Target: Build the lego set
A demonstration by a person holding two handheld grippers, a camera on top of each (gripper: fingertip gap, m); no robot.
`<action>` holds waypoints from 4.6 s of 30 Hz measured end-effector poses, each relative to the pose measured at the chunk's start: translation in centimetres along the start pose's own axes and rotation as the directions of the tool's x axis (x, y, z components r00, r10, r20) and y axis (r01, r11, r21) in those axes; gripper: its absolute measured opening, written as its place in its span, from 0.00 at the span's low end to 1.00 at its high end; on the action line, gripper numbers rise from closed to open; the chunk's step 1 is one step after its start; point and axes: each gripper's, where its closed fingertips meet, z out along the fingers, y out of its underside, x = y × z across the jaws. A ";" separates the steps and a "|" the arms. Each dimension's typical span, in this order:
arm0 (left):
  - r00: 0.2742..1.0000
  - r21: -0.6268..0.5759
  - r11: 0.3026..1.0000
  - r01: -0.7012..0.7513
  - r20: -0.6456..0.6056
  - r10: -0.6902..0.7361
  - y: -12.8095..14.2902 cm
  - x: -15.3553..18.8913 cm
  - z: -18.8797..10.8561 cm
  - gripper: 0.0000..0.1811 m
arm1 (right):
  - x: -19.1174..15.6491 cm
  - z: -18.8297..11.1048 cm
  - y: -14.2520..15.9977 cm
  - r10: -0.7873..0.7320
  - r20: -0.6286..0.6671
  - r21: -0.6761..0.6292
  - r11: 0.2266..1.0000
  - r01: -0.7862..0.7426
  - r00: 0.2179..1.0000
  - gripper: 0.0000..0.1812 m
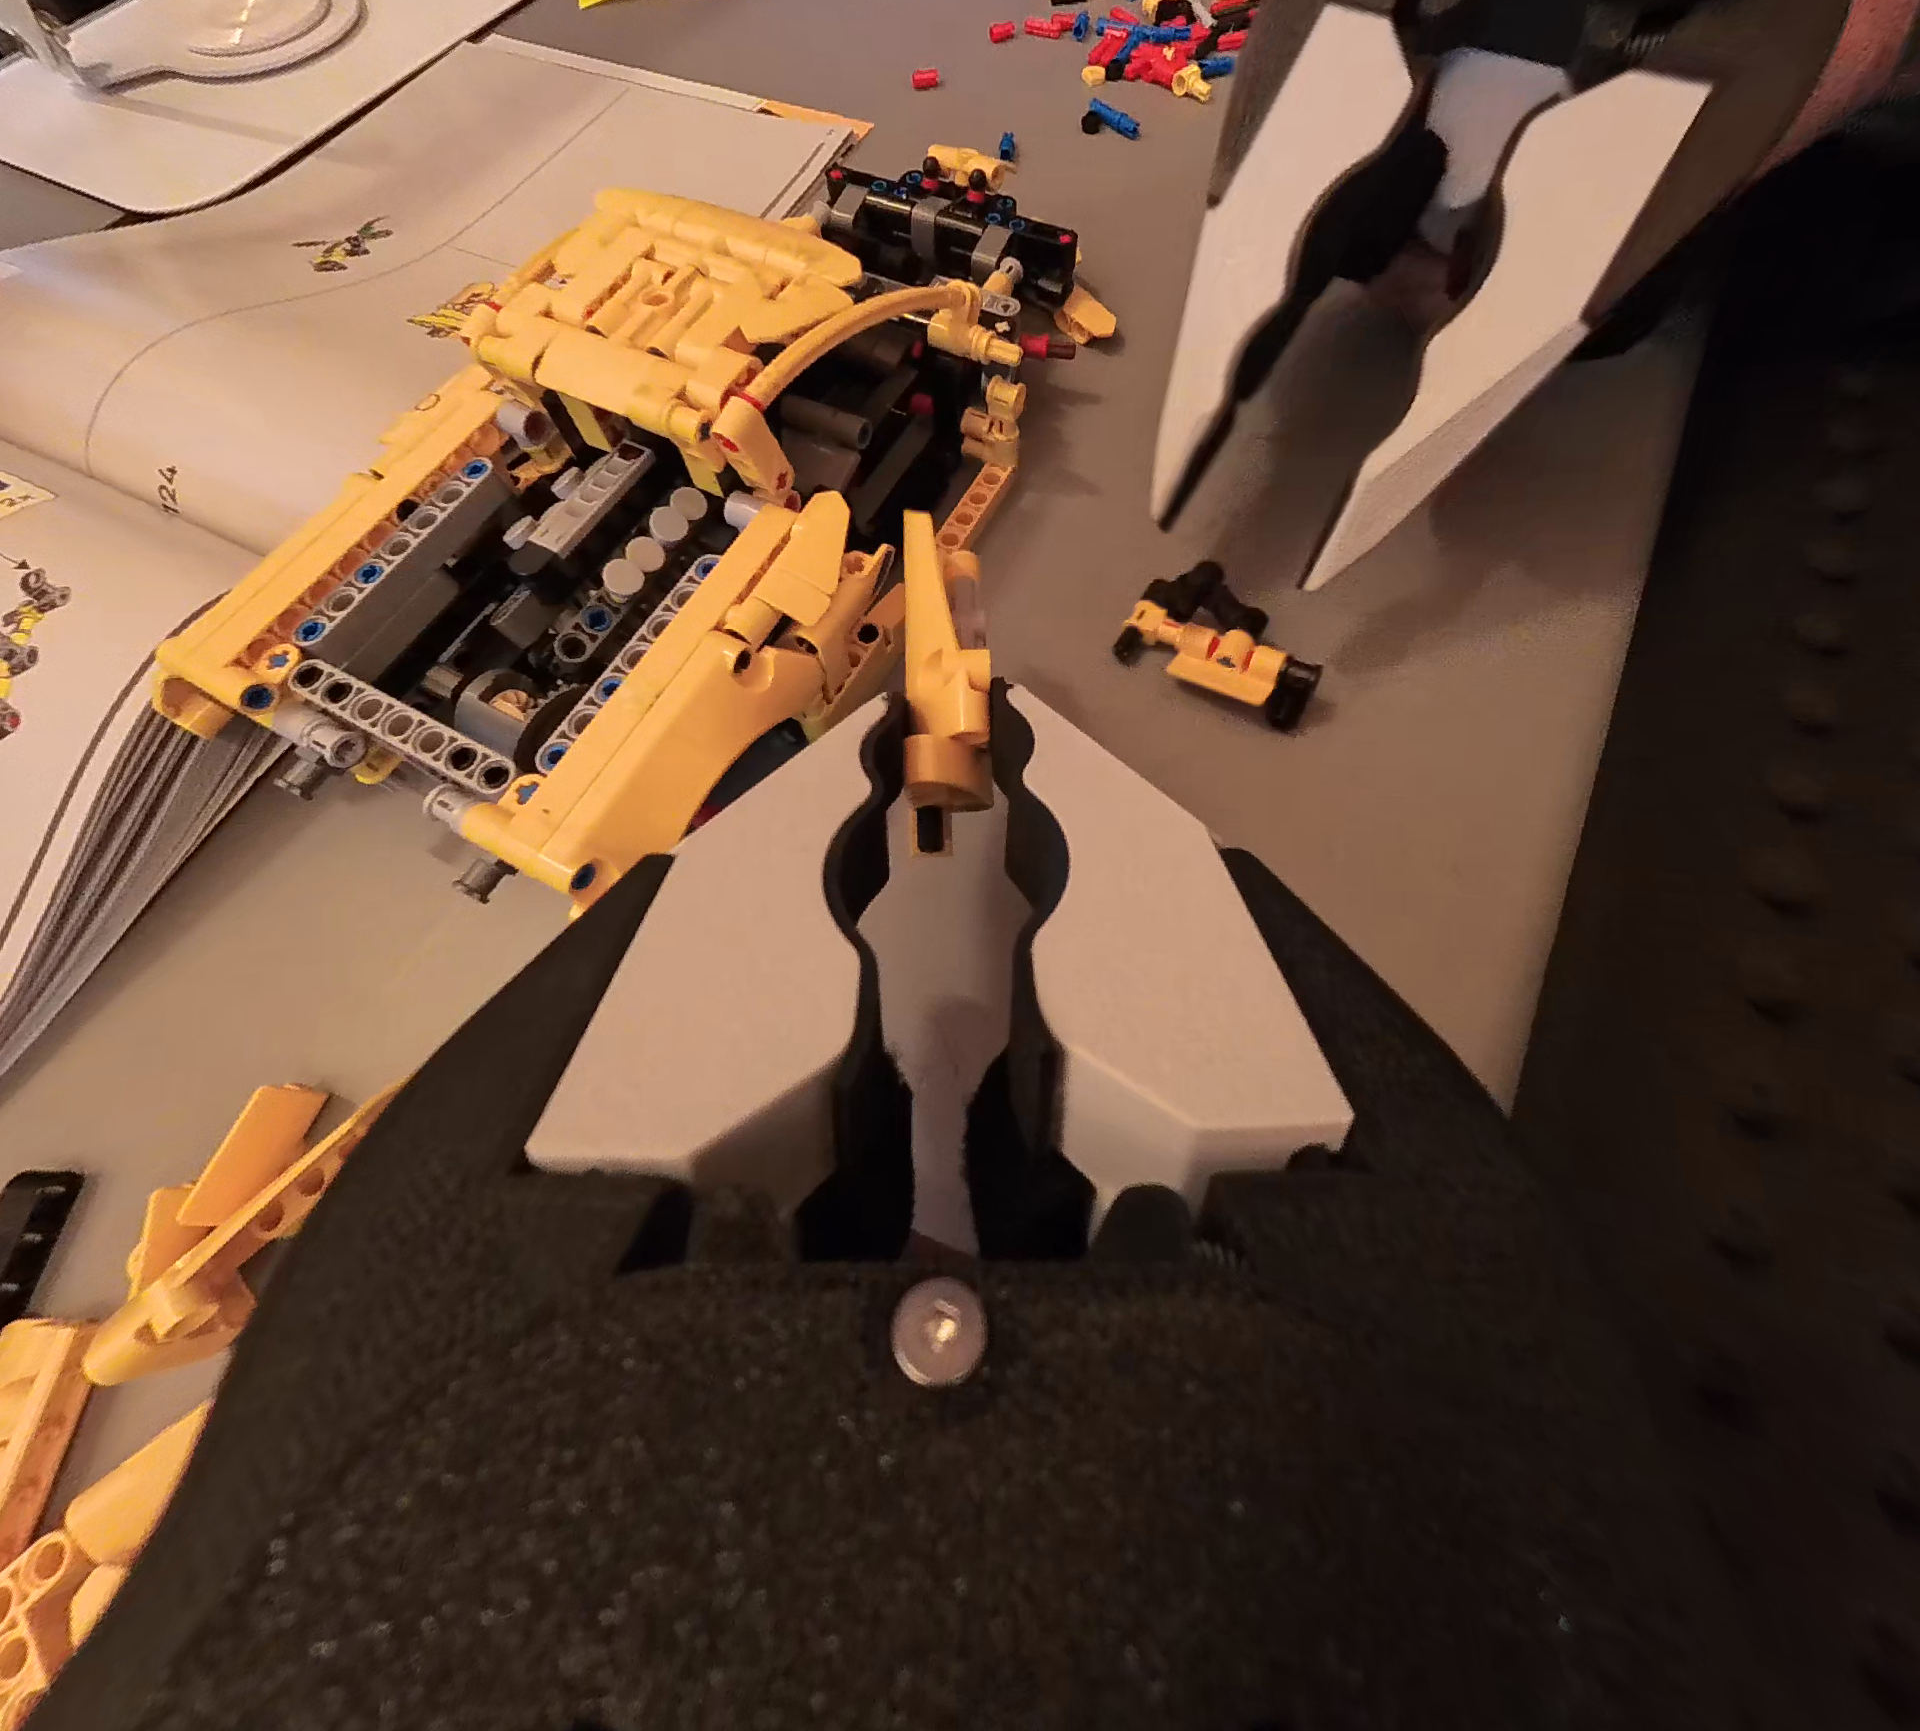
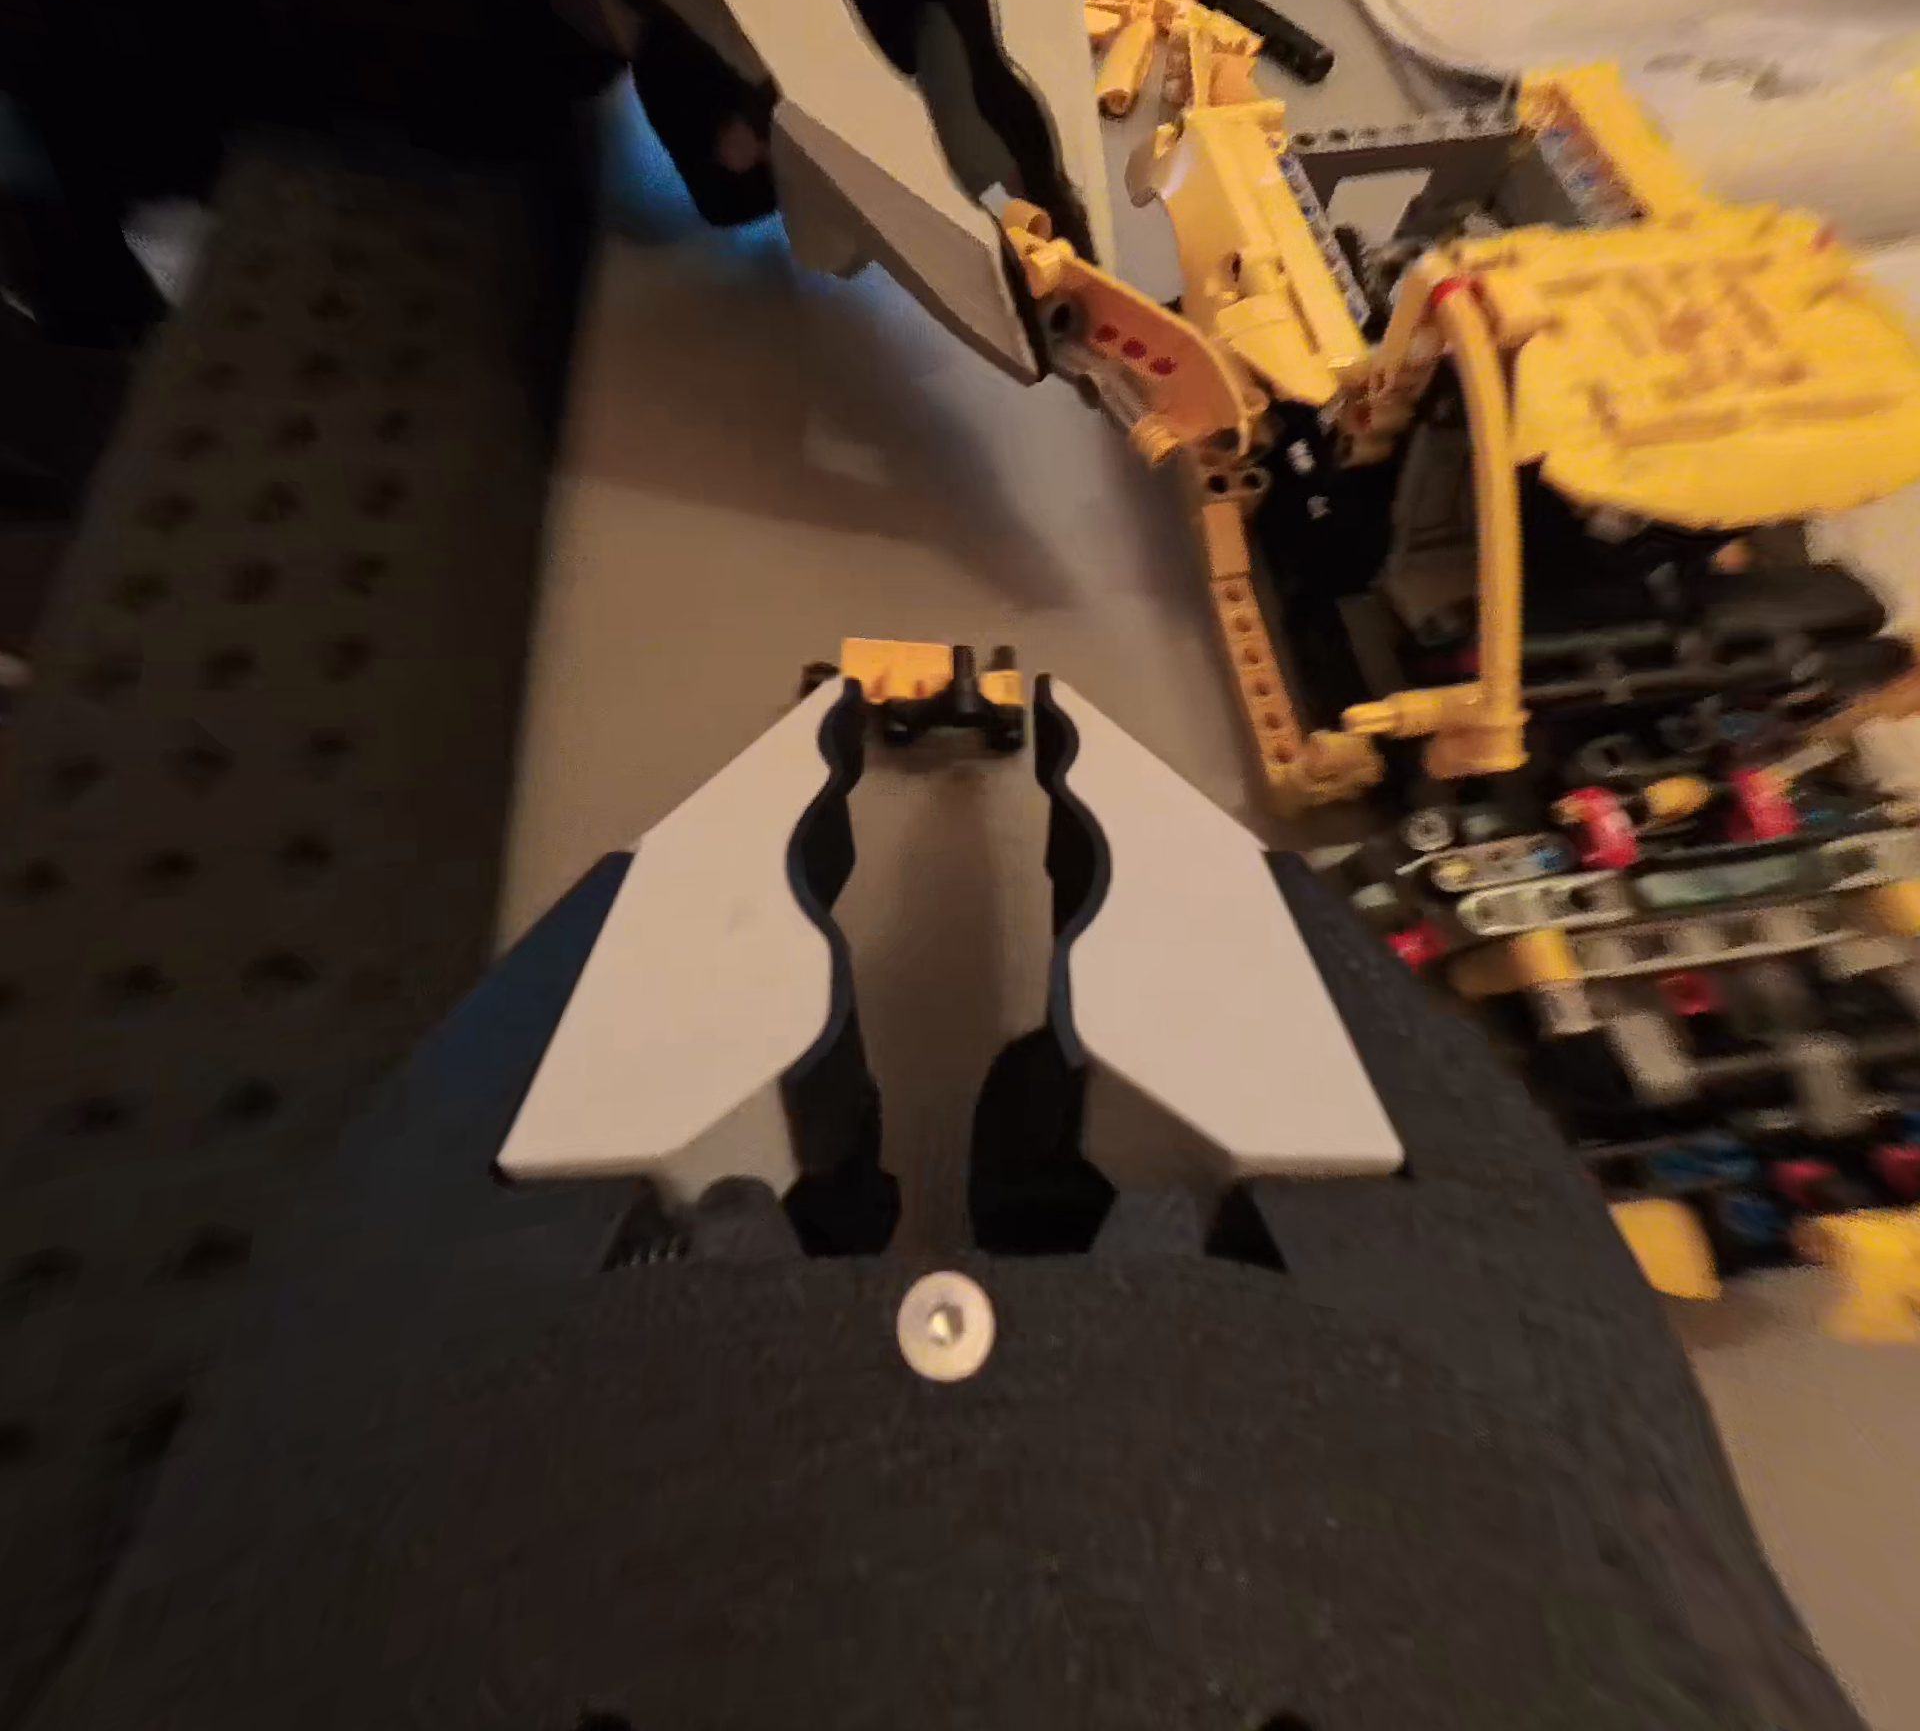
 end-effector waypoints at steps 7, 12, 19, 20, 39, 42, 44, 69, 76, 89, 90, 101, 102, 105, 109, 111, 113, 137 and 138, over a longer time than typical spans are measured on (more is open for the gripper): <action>1.000 -0.008 1.000 -0.001 0.007 0.001 0.2 -0.2 0.1 0.08 | 1.6 0.0 0.7 -0.470 -0.022 -0.110 0.878 0.465 0.882 0.13; 1.000 -0.013 1.000 0.011 0.002 -0.011 0.4 -0.4 0.3 0.08 | 1.1 0.8 1.2 -0.621 -0.006 -0.122 0.778 0.616 0.783 0.16; 1.000 -0.021 1.000 0.016 -0.011 -0.017 0.6 -0.3 0.5 0.08 | 0.2 2.0 0.6 -0.689 -0.061 -0.047 0.724 0.688 0.722 0.05; 1.000 -0.020 1.000 0.020 -0.014 -0.021 0.6 -0.3 0.5 0.08 | 0.2 2.0 0.4 -0.673 -0.056 -0.036 0.739 0.673 0.737 0.05; 0.983 -0.032 0.986 0.163 -0.085 -0.165 0.2 0.6 0.4 0.08 | 2.3 2.9 -2.6 -0.551 -0.324 -0.489 0.794 0.362 0.769 0.03; 0.981 -0.052 0.984 0.173 -0.077 -0.176 0.6 0.5 0.5 0.08 | 2.6 2.9 -2.5 -0.540 -0.343 -0.494 0.800 0.341 0.769 0.03; 0.981 -0.064 0.983 0.174 -0.072 -0.179 0.8 0.4 0.6 0.08 | 2.8 3.0 -2.4 -0.548 -0.356 -0.510 0.793 0.334 0.757 0.03; 0.983 -0.133 0.987 -0.091 -0.172 0.068 2.4 2.0 0.1 0.08 | 1.0 4.2 -1.7 -0.664 -0.257 -0.527 0.705 0.474 0.702 0.03; 0.970 -0.135 0.971 -0.199 -0.165 0.176 2.6 2.4 0.1 0.08 | 0.2 4.5 -1.0 -0.502 -0.205 -0.483 0.798 0.359 0.840 0.03; 0.978 -0.142 0.979 -0.145 -0.173 0.119 2.7 1.9 0.0 0.08 | 0.3 5.0 -1.2 -0.493 -0.281 -0.496 0.809 0.315 0.824 0.03; 0.979 -0.135 0.981 -0.137 -0.171 0.113 2.7 1.8 0.0 0.08 | 0.3 5.1 -1.1 -0.462 -0.274 -0.467 0.831 0.304 0.843 0.03; 0.979 -0.115 0.990 -0.087 -0.193 0.064 2.4 2.1 -0.1 0.08 | -0.8 4.2 -0.6 -0.264 -0.186 -0.317 0.928 0.196 0.946 0.18; 0.979 -0.115 0.990 -0.083 -0.193 0.060 2.4 2.1 -0.1 0.08 | -0.9 4.0 -0.8 -0.278 -0.181 -0.319 0.924 0.210 0.943 0.20; 0.981 -0.124 0.989 -0.079 -0.185 0.055 2.6 1.9 -0.2 0.08 | -0.5 2.7 -2.1 -0.345 -0.143 -0.301 0.908 0.291 0.928 0.24; 0.987 -0.126 0.991 -0.035 -0.160 0.014 2.5 1.9 -0.5 0.08 | 0.1 2.4 -2.9 -0.406 0.047 -0.269 0.875 0.403 0.913 0.33; 0.990 -0.130 0.991 -0.015 -0.144 -0.004 2.6 2.2 -0.6 0.08 | -0.3 3.0 -2.6 -0.401 0.192 -0.246 0.864 0.439 0.896 0.34; 0.993 -0.135 0.991 -0.010 -0.119 -0.006 2.9 2.4 -0.6 0.08 | 0.1 3.7 -2.4 -0.430 0.259 -0.251 0.835 0.490 0.865 0.38; 0.987 -0.120 0.991 -0.054 -0.158 0.034 2.4 2.9 0.2 0.08 | -0.7 5.4 -1.5 -0.355 0.323 -0.249 0.863 0.440 0.878 0.21; 0.985 -0.118 0.991 -0.055 -0.166 0.035 2.4 3.0 0.2 0.08 | -0.8 5.5 -1.4 -0.351 0.328 -0.250 0.863 0.439 0.877 0.20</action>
